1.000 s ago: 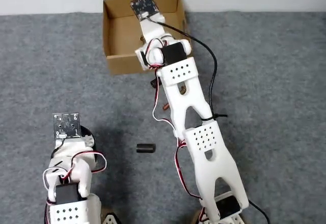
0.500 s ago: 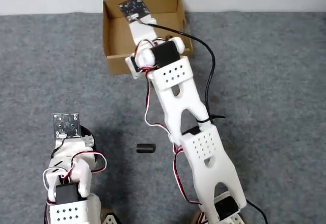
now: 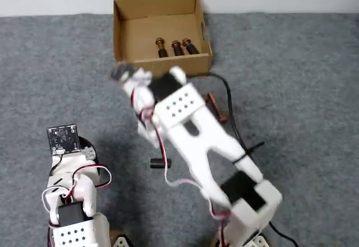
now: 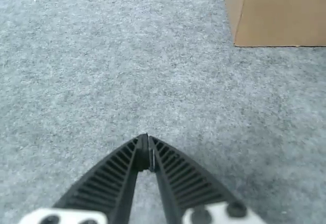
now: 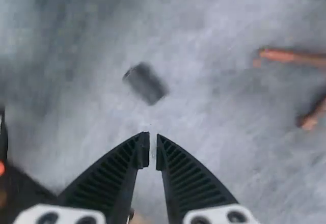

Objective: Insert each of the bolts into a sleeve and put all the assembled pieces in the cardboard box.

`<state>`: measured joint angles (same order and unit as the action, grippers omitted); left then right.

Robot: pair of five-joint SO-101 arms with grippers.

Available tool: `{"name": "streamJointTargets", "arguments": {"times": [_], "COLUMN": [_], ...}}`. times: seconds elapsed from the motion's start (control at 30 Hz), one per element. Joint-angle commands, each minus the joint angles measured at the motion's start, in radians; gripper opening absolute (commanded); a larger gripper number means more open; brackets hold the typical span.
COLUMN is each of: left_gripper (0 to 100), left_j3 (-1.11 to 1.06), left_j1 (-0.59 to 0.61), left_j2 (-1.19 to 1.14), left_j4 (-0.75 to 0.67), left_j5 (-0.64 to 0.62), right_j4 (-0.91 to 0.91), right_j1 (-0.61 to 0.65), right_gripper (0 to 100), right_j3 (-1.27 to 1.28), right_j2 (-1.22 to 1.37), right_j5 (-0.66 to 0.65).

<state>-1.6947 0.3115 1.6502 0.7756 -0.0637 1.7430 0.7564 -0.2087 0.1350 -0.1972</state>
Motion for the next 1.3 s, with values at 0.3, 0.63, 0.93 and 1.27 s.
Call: {"name": "streamJointTargets", "arguments": {"times": [0.3, 0.63, 0.93, 1.27], "left_gripper": [1, 1, 1, 1], "left_j3": [0.008, 0.007, 0.007, 0.007], "left_j1": [0.006, 0.005, 0.005, 0.005], "left_j2": [0.003, 0.003, 0.002, 0.002], "left_j4": [-0.028, -0.026, -0.026, -0.026], "left_j5": [0.012, 0.012, 0.012, 0.012], "right_j4": [-0.4, -0.575, -0.585, -0.512], "right_j1": [0.15, 0.145, 0.059, 0.042], "right_gripper": [22.4, 12.2, 12.2, 11.8], "right_j3": [0.423, 0.456, 0.456, 0.456], "right_j2": [-0.117, 0.031, 0.131, 0.134], "right_j5": [-0.054, -0.114, -0.115, -0.107]}}
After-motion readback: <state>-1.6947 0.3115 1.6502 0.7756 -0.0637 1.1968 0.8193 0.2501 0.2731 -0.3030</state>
